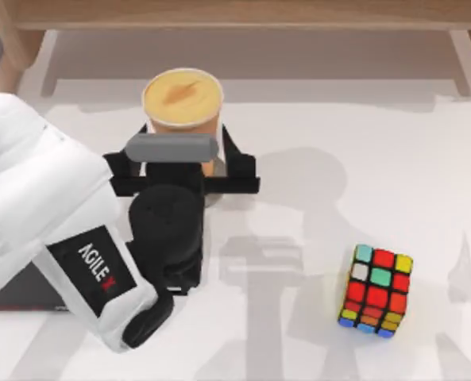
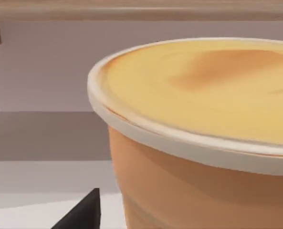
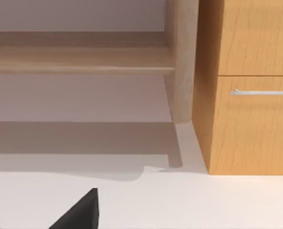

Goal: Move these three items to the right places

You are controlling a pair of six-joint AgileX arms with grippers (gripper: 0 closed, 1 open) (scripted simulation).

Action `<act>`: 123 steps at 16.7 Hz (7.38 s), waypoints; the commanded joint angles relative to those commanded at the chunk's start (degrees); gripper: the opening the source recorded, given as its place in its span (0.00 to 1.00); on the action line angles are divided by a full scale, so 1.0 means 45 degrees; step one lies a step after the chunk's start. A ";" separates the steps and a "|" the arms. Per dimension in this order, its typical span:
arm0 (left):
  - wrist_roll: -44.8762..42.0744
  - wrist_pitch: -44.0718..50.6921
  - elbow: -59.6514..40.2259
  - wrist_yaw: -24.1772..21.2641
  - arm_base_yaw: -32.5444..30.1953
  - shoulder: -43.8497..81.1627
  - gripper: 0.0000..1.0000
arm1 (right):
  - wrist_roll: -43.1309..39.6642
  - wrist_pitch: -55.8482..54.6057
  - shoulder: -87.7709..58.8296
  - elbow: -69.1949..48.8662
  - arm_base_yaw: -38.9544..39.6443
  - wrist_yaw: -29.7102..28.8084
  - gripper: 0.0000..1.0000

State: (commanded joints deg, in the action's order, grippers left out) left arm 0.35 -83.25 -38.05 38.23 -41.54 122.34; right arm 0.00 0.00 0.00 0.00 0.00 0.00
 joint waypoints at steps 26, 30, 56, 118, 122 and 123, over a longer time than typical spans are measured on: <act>-0.0069 0.4657 0.1663 -0.0725 0.0854 -0.6681 1.00 | 0.0000 0.0000 0.0000 0.0000 0.0000 0.0000 1.00; -0.0126 0.7347 0.3024 -0.2146 0.2570 -1.0474 1.00 | 0.0000 0.0000 0.0000 0.0000 0.0000 0.0000 1.00; -0.0077 1.8499 0.8457 -0.8496 0.9230 -2.7186 1.00 | 0.0556 0.0690 -0.0818 -0.0801 0.0368 -0.0016 1.00; -0.0077 1.8499 0.8457 -0.8496 0.9230 -2.7186 1.00 | 1.1566 1.1557 -2.3023 -1.4581 0.7575 -0.0002 0.00; -0.0077 1.8499 0.8457 -0.8496 0.9230 -2.7186 1.00 | 1.1586 1.1975 -2.2840 -1.4922 0.7551 -0.0006 0.00; -0.0077 1.8499 0.8457 -0.8496 0.9230 -2.7186 1.00 | 1.1587 1.2292 -2.2778 -1.5058 0.7547 -0.0006 0.00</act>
State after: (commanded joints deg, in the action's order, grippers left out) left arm 0.00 0.00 0.00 0.00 0.00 0.00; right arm 52.14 55.31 -102.50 -67.76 33.96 -0.03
